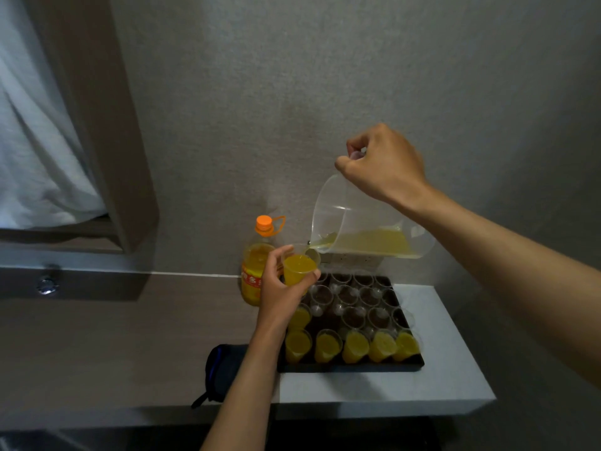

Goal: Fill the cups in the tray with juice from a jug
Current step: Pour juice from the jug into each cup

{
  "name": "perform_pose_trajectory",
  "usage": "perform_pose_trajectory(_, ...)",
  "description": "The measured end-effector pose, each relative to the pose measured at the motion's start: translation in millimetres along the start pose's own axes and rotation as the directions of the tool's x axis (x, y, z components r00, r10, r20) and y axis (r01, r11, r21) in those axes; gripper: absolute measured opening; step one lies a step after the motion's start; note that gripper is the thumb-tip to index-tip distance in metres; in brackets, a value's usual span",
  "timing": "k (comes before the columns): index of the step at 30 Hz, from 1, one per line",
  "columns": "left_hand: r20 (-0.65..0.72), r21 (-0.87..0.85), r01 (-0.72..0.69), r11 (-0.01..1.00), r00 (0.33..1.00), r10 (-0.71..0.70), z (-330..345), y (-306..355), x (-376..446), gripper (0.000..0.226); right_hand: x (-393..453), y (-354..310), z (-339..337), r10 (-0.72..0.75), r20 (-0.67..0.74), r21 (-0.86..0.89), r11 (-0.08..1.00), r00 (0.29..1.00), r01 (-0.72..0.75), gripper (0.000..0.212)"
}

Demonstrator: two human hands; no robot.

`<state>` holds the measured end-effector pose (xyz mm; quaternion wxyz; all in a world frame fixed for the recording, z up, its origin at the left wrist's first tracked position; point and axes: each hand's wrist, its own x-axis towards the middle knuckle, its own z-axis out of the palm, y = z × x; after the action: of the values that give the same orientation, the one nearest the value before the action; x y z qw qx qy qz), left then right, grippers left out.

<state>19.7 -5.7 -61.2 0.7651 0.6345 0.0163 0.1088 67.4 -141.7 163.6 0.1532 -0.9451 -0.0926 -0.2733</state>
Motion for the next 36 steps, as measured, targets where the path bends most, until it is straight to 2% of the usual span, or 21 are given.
perform_pose_trajectory(36,0.012,0.005,0.020,1.000,1.000,-0.020,0,0,7,0.057,6,0,12,-0.037,0.009,-0.063,0.997,0.999,0.038,0.027)
